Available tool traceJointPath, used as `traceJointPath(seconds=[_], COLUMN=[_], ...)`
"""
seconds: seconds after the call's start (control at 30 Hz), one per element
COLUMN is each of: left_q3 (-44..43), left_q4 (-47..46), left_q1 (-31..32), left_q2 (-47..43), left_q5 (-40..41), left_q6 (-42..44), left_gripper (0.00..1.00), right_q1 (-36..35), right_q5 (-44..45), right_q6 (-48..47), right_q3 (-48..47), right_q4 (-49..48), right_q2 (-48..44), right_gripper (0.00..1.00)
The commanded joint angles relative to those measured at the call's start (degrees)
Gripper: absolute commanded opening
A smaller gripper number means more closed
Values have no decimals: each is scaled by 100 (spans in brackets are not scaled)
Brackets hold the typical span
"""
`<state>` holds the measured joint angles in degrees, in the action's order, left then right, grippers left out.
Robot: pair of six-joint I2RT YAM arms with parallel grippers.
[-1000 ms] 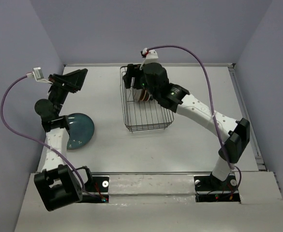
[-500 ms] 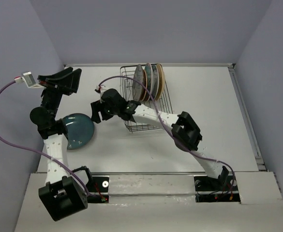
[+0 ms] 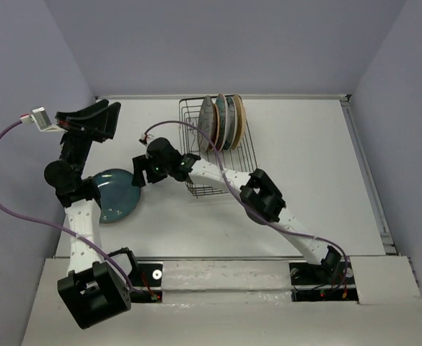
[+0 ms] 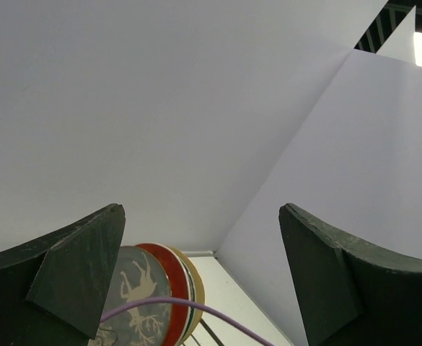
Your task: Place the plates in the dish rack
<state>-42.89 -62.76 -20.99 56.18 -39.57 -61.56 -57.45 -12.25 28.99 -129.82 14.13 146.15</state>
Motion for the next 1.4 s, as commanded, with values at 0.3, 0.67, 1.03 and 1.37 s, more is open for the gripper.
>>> traceJointPath(seconds=[0.3, 0.67, 1.03, 1.37], left_q3=[-167, -123, -105, -79], left_q4=[-614, -614, -632, -641], left_q1=[-141, -239, -361, -379], left_q2=[50, 42, 121, 129], left_q5=[-130, -86, -95, -86], left_q6=[-216, -260, -339, -374], left_gripper=[99, 99, 99, 99], right_q1=[-108, -108, -108, -108], right_q5=[-427, -1253, -946, -279], right_q6=[923, 1758, 1628, 1039], right_q3=[-343, 140, 685, 1617], right_q4=[-419, -1369, -1931, -2616], right_q2=[749, 995, 609, -876], right_gripper=[64, 52, 7, 7])
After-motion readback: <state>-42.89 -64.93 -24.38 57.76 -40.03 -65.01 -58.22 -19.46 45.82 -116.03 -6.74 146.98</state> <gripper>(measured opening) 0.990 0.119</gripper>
